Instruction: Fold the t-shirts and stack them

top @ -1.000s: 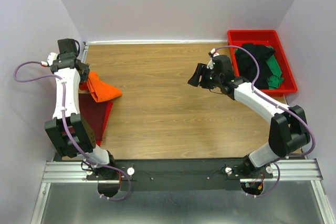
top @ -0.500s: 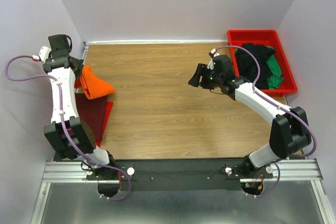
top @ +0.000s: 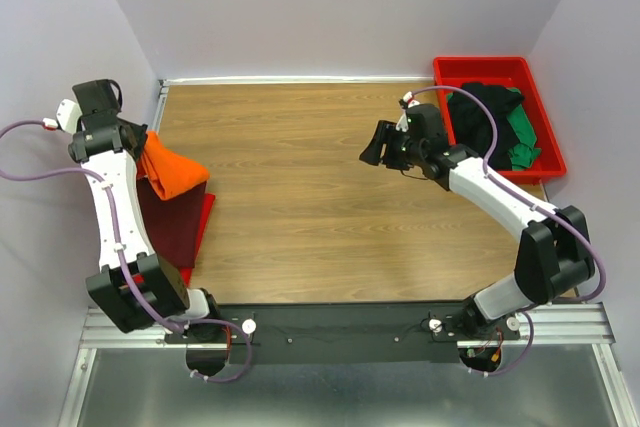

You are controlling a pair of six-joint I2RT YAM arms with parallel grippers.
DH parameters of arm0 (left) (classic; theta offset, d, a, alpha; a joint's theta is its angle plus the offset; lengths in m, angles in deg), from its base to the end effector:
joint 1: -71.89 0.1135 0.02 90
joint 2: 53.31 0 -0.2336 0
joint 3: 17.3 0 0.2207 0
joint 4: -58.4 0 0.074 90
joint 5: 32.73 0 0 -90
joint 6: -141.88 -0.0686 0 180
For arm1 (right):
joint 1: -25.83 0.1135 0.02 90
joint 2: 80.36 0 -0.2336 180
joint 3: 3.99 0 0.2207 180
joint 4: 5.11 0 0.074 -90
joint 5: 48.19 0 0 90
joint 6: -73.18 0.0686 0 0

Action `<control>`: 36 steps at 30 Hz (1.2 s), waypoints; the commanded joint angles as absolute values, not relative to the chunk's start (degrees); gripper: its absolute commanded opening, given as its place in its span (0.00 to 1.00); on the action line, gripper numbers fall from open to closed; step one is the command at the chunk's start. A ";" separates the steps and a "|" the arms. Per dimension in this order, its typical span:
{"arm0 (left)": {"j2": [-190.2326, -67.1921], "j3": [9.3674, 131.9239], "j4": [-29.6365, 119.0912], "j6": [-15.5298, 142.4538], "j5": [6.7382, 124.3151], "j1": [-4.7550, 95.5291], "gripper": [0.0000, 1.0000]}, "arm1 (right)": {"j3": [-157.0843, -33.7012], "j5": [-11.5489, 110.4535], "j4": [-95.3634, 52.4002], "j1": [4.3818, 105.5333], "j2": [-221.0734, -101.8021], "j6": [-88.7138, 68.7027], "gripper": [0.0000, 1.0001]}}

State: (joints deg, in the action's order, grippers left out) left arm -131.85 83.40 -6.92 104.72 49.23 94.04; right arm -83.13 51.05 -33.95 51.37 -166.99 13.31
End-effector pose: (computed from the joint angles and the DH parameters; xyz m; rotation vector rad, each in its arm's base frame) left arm 0.2571 0.1150 0.3286 -1.4659 1.7948 -0.1085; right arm 0.3014 0.1562 0.2340 -0.0018 2.2900 0.7040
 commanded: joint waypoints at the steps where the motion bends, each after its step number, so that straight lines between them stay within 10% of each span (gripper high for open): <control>1: -128.46 80.40 -7.04 103.65 49.97 95.17 0.00 | -83.66 50.51 -34.86 51.85 -164.82 12.80 0.70; 9: -122.41 69.52 -9.49 101.81 42.18 99.83 0.01 | -80.76 52.53 -34.95 52.90 -163.59 12.45 0.70; 12: -118.54 62.85 -11.43 102.07 35.57 102.47 0.50 | -79.97 53.15 -34.95 53.69 -163.33 12.36 0.70; 15: -114.58 58.17 -11.00 101.98 31.35 104.57 0.69 | -79.79 53.41 -34.86 54.57 -163.76 12.18 0.70; 27: -110.09 57.63 -1.51 98.37 43.91 101.43 0.83 | -78.65 50.69 -34.77 55.63 -162.27 11.92 0.70; 36: -117.18 62.89 5.33 106.03 38.63 69.04 0.94 | -78.91 47.01 -34.86 55.63 -158.94 12.01 0.70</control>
